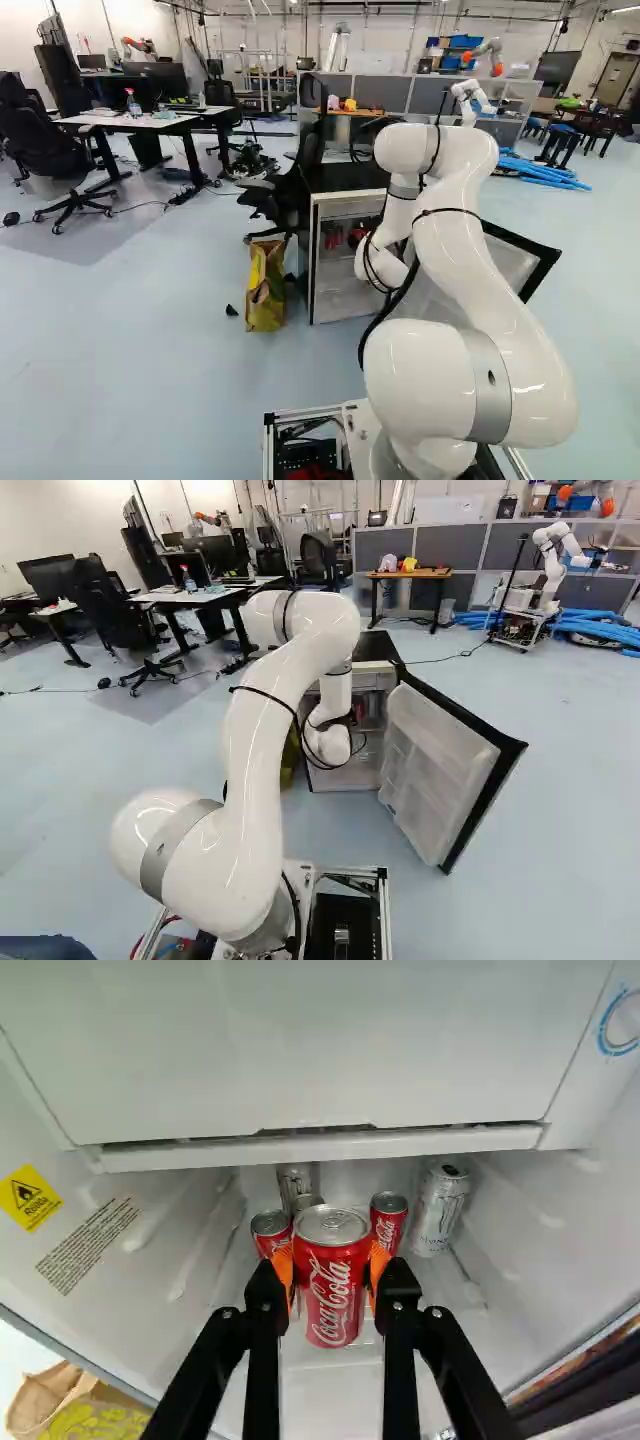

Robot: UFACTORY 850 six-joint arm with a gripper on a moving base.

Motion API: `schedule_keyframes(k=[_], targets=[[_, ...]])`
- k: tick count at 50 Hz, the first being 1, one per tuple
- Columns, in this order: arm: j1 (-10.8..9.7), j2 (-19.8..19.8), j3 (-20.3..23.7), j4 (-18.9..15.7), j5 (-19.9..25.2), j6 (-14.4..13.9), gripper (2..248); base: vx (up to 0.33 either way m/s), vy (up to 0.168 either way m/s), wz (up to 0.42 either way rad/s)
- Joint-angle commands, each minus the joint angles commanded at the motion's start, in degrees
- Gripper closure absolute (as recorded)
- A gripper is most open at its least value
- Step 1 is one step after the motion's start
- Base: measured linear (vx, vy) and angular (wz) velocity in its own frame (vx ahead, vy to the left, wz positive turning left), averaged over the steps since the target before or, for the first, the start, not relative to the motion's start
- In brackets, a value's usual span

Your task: Grab a drink from the fridge

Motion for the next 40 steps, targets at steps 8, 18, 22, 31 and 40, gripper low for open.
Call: schedule_keyframes(k=[8, 18, 22, 31, 40], targets=[[-0.4, 2.9, 3.6, 0.0, 0.0, 0.0, 155, 0.0, 0.0, 0.0], [-0.9, 6.5, 7.9, 0.0, 0.0, 0.0, 155, 0.0, 0.0, 0.0], [-1.1, 7.9, 9.6, 0.0, 0.0, 0.0, 155, 0.0, 0.0, 0.0], [-1.6, 11.2, 13.3, 0.0, 0.0, 0.0, 155, 0.0, 0.0, 0.0], [-2.0, 14.4, 16.9, 0.0, 0.0, 0.0, 155, 0.0, 0.0, 0.0]])
